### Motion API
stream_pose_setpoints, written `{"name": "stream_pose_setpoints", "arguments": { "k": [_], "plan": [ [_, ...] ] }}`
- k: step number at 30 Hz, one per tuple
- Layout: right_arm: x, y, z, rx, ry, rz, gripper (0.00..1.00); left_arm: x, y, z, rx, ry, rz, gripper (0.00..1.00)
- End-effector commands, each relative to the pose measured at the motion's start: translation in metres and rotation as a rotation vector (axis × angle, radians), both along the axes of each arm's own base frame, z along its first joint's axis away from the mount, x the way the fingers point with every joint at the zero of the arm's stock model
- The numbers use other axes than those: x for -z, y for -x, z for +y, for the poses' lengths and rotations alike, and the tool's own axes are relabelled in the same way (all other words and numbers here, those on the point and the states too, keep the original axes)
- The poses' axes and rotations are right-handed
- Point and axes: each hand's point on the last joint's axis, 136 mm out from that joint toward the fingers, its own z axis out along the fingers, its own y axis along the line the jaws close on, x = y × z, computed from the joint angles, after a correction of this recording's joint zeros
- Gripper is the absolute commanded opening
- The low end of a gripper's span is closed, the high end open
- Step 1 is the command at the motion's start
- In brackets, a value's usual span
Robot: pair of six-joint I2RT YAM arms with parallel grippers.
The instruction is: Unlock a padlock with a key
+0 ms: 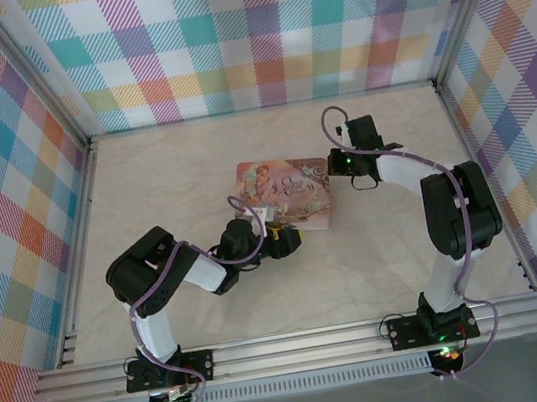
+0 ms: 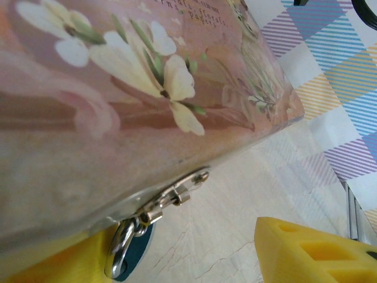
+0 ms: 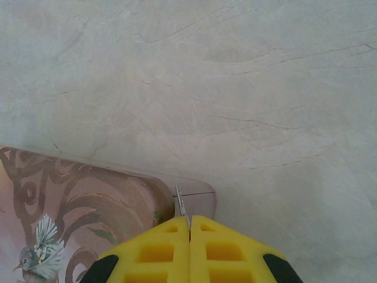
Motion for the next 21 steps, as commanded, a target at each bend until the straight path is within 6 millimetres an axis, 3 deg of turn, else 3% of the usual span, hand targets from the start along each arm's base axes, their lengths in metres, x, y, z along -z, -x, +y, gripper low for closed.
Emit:
{"name": "stream_pose_setpoints", "arguments": {
  "k": [1, 11, 21],
  "plan": [
    [0.011, 0.009, 0.016, -0.045, -0.020, 0.049, 0.00, -0.015, -0.009, 0.009, -0.045, 0.032, -0.036, 0.61],
    [0.011, 0.000, 0.030, -0.073, -0.032, 0.054, 0.00, -0.013, -0.005, 0.031, -0.089, 0.006, -0.034, 0.59],
    [0.009, -0.002, 0.044, -0.097, -0.038, 0.047, 0.00, -0.007, -0.009, 0.022, -0.058, -0.005, -0.010, 0.48]
  ]
}}
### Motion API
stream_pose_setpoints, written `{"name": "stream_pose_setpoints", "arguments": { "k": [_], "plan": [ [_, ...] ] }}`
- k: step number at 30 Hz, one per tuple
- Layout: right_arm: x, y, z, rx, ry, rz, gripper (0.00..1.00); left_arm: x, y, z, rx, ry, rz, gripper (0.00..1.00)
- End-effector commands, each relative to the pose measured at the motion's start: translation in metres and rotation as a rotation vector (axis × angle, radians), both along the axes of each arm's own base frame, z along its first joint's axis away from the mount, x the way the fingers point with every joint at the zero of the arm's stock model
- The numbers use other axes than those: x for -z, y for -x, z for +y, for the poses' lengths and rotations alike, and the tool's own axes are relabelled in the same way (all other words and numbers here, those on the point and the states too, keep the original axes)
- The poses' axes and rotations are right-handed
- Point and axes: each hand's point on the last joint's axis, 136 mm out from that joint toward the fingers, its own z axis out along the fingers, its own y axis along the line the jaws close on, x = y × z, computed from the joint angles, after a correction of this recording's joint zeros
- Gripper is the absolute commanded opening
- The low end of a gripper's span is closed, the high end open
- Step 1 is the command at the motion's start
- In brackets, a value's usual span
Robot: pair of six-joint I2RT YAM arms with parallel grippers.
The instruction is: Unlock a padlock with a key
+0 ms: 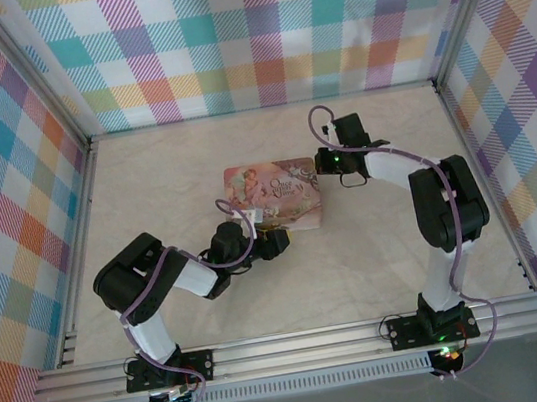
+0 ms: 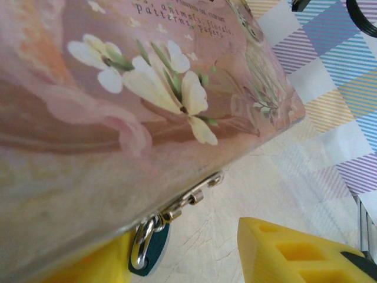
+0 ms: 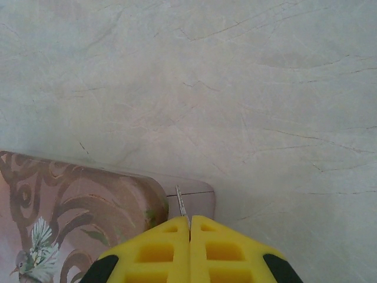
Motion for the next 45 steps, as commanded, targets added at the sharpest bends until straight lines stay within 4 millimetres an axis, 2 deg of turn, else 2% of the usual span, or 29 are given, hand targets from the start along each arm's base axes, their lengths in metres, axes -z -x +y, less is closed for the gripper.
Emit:
{"name": "stream_pose_setpoints", "arguments": {
  "k": [1, 5, 11, 17, 24, 27, 36, 41, 45],
  "plan": [
    [0.007, 0.009, 0.012, -0.030, -0.015, 0.047, 0.00, -0.004, -0.009, -0.004, 0.005, 0.012, -0.014, 0.49],
    [0.007, 0.011, 0.015, -0.038, -0.018, 0.045, 0.00, 0.001, -0.010, -0.005, 0.002, 0.013, 0.002, 0.55],
    [0.009, 0.012, 0.018, -0.043, -0.019, 0.046, 0.00, 0.004, -0.014, -0.017, 0.016, 0.073, 0.030, 0.57],
    [0.010, 0.014, 0.016, -0.043, -0.010, 0.046, 0.00, 0.001, -0.015, -0.007, -0.019, 0.044, 0.012, 0.56],
    [0.010, 0.014, 0.017, -0.041, -0.019, 0.044, 0.00, 0.002, -0.010, 0.009, -0.043, -0.007, 0.007, 0.49],
    [0.012, 0.015, 0.018, -0.042, -0.018, 0.047, 0.00, 0.003, -0.009, 0.008, -0.032, -0.009, 0.019, 0.38],
    [0.010, 0.015, 0.018, -0.044, -0.018, 0.043, 0.00, 0.011, -0.009, 0.014, -0.042, -0.030, 0.049, 0.33],
    [0.009, 0.015, 0.019, -0.046, -0.021, 0.041, 0.00, 0.014, -0.009, 0.018, -0.037, -0.042, 0.063, 0.19],
    [0.010, 0.015, 0.019, -0.046, -0.021, 0.043, 0.00, 0.015, -0.010, 0.020, -0.037, -0.053, 0.076, 0.15]
  ]
}}
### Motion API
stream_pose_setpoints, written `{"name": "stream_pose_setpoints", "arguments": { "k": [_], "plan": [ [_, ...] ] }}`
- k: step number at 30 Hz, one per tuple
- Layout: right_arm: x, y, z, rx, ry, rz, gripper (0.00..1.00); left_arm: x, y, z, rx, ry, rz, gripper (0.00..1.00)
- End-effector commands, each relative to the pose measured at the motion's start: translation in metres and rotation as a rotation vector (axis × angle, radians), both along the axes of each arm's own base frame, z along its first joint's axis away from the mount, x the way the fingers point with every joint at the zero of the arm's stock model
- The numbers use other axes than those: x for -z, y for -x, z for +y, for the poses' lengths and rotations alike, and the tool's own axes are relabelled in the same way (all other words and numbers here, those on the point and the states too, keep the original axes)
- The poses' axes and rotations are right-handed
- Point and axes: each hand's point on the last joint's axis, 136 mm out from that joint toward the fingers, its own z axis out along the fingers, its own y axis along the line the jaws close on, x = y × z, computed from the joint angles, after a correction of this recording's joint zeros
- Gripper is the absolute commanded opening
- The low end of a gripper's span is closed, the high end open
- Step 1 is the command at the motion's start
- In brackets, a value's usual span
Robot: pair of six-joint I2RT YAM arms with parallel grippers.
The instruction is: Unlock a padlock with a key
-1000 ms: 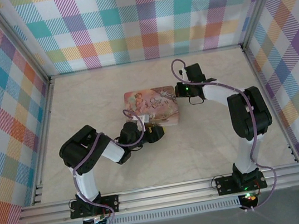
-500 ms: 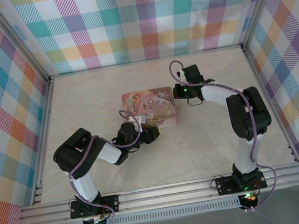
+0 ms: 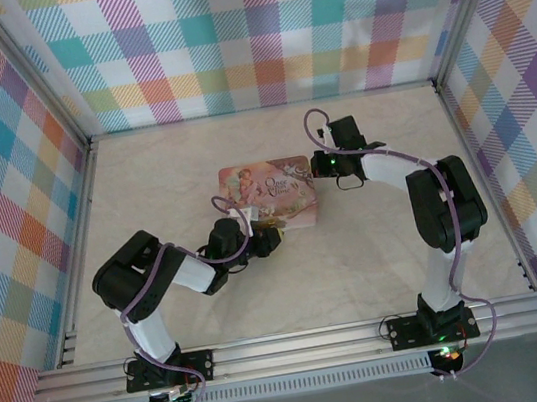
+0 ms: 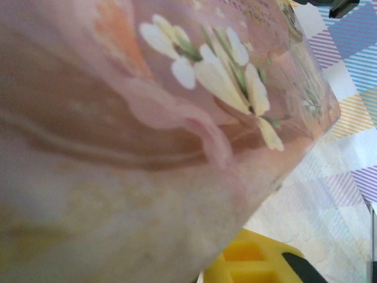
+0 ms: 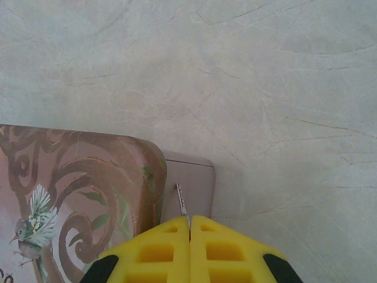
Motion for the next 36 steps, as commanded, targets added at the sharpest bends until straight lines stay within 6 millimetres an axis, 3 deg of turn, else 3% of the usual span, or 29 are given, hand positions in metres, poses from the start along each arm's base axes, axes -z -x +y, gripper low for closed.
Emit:
{"name": "stream_pose_setpoints", "arguments": {
  "k": [1, 6, 18, 30, 36],
  "plan": [
    [0.007, 0.009, 0.007, -0.022, -0.018, 0.033, 0.00, 0.004, 0.000, 0.007, -0.002, -0.030, 0.020, 0.15],
    [0.008, 0.010, 0.010, -0.027, -0.021, 0.036, 0.00, 0.006, 0.000, 0.005, 0.008, -0.029, 0.037, 0.27],
    [0.010, 0.013, 0.018, -0.041, -0.021, 0.040, 0.00, 0.006, -0.008, -0.022, 0.021, 0.074, 0.057, 0.40],
    [0.010, 0.015, 0.019, -0.046, -0.027, 0.041, 0.00, 0.019, -0.015, 0.007, -0.135, -0.006, 0.058, 0.39],
    [0.013, 0.016, 0.019, -0.043, -0.029, 0.046, 0.00, 0.021, -0.013, 0.025, -0.188, -0.031, 0.055, 0.33]
  ]
}}
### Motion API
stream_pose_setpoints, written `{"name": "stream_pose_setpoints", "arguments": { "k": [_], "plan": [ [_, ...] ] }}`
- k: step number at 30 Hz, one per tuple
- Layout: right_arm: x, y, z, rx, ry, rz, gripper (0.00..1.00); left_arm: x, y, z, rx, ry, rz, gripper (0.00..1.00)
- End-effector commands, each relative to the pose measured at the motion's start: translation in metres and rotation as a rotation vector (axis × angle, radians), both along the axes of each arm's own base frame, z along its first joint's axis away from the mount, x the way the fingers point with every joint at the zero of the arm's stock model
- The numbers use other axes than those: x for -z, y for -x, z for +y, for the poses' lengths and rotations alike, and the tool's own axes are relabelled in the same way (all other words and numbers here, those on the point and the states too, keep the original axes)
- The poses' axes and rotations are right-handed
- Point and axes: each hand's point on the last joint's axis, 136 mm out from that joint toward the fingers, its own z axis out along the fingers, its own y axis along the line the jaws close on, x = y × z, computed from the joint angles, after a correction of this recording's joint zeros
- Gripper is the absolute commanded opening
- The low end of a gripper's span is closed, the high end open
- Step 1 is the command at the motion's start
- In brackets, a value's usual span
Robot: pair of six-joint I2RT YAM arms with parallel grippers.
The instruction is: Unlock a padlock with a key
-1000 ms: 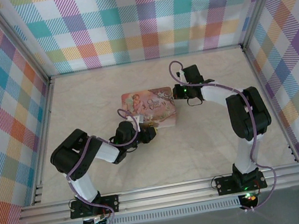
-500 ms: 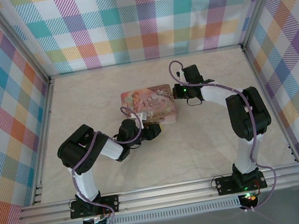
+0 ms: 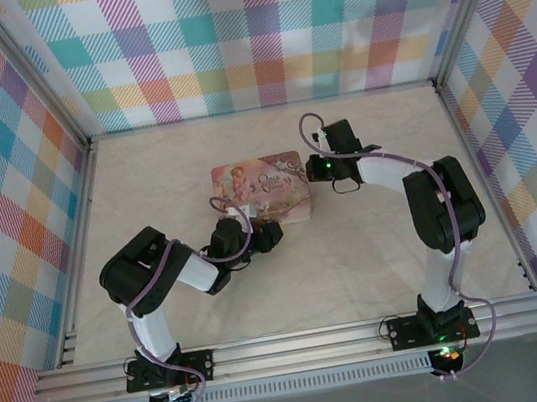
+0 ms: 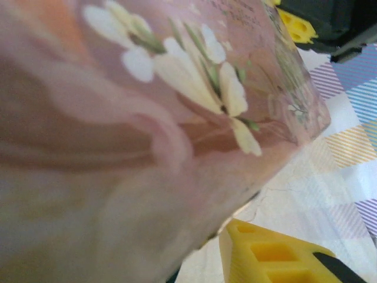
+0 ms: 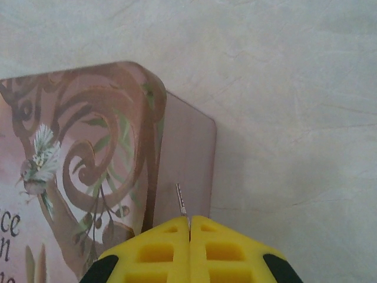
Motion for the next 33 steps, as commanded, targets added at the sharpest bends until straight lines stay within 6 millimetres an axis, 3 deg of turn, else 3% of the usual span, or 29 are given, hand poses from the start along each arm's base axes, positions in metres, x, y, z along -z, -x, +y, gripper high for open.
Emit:
{"name": "stream_pose_setpoints", "arguments": {
  "k": [1, 18, 27, 33],
  "plan": [
    [0.009, 0.007, 0.005, -0.015, -0.013, 0.031, 0.00, 0.022, 0.004, 0.024, -0.085, -0.057, 0.080, 0.32],
    [0.007, 0.012, 0.012, -0.027, -0.022, 0.029, 0.00, 0.023, 0.002, 0.030, -0.069, -0.100, 0.078, 0.06],
    [0.008, 0.007, 0.015, -0.040, -0.021, 0.026, 0.00, 0.034, 0.016, 0.026, 0.018, -0.139, 0.148, 0.05],
    [0.008, -0.005, 0.029, -0.105, -0.038, 0.027, 0.00, 0.044, 0.026, 0.028, 0.058, -0.179, 0.179, 0.06]
  ]
}}
